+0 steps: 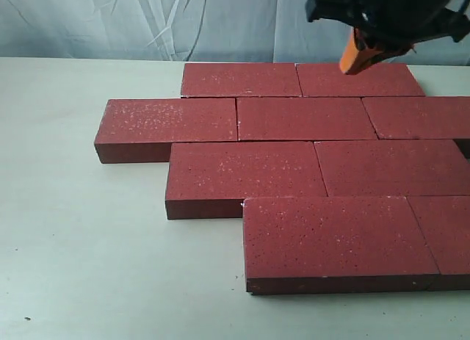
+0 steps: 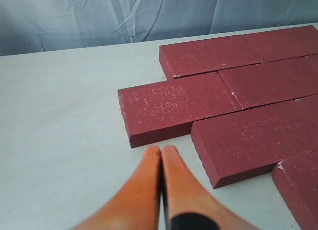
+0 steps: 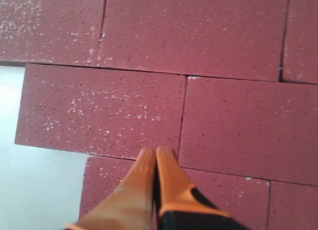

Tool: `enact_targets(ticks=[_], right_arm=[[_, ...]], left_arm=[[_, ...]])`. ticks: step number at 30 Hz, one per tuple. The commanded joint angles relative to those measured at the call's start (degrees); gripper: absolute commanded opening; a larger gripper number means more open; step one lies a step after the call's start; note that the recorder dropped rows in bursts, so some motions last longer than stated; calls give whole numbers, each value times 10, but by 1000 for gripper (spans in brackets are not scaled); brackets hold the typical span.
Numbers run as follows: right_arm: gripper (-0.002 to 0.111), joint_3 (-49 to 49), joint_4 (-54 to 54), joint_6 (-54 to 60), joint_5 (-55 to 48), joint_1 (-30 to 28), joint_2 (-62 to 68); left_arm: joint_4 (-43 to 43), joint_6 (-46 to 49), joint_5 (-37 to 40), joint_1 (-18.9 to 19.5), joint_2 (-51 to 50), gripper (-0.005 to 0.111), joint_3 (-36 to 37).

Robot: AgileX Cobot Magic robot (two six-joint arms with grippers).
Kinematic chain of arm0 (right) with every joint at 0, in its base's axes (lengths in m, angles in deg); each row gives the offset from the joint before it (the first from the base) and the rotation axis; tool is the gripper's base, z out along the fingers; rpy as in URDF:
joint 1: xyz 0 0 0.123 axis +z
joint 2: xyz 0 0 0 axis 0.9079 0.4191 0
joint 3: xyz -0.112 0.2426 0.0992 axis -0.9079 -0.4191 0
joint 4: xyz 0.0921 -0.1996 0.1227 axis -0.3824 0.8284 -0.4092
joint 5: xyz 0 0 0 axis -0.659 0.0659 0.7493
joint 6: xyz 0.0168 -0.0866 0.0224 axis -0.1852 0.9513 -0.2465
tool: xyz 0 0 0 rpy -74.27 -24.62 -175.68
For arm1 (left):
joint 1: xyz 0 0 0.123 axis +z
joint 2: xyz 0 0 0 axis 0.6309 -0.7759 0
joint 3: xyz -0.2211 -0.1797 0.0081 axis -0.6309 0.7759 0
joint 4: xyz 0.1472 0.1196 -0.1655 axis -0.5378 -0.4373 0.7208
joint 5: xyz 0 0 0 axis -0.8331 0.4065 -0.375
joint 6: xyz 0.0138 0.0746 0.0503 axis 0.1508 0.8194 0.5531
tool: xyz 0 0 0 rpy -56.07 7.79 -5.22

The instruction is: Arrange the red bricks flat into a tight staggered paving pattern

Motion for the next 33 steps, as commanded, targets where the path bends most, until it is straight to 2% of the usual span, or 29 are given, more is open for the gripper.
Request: enact_targets(ticks=[1,6,10,18,33], right_arm=[[-1,-68,3,18,24,-61,-57],[-1,-162,-2,35,60,-144,-130],[-1,-207,-6,48,88,-174,-185],[-1,-275,59,48,160,-174,-282],[-1,-441,76,48,349,-174,-457]], left_arm=[[-18,0,-7,-4,3,0,1],[-18,0,-7,-4,3,0,1],[-18,0,-7,-4,3,0,1],[-18,0,-7,-4,3,0,1],[-18,0,-7,-4,3,0,1]])
